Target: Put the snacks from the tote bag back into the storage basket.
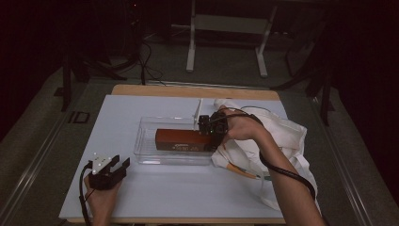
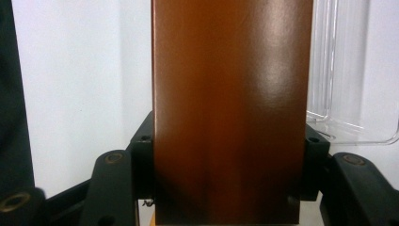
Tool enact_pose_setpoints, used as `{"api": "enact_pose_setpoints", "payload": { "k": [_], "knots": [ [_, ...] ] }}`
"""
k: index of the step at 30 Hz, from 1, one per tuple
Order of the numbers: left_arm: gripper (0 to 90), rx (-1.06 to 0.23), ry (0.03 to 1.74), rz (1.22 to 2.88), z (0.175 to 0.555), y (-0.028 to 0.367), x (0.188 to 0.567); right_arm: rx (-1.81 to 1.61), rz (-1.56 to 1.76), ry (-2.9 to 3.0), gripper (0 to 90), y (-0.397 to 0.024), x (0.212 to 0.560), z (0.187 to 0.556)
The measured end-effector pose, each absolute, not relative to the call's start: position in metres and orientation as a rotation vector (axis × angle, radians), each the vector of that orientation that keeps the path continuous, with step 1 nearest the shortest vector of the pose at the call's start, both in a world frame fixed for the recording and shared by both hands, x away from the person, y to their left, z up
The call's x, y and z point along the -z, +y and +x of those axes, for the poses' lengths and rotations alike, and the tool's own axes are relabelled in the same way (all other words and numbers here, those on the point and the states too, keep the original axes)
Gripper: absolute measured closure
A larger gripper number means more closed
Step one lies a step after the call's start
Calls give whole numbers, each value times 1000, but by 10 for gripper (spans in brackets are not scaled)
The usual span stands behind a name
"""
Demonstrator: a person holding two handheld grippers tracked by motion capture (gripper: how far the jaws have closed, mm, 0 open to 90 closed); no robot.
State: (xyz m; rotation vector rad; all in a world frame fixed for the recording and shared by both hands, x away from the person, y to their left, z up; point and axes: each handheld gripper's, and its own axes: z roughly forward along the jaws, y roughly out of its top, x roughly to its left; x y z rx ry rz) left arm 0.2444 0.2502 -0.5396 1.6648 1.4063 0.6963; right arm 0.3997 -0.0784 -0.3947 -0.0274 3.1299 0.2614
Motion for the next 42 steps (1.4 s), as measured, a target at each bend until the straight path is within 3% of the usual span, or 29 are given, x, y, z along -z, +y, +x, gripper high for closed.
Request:
{"api": "enact_pose_setpoints", "payload": {
  "k": [42],
  "knots": [
    [547, -693, 1405, 1668, 244, 251, 540, -182, -62, 3166, 421, -57, 412, 402]
  ]
}}
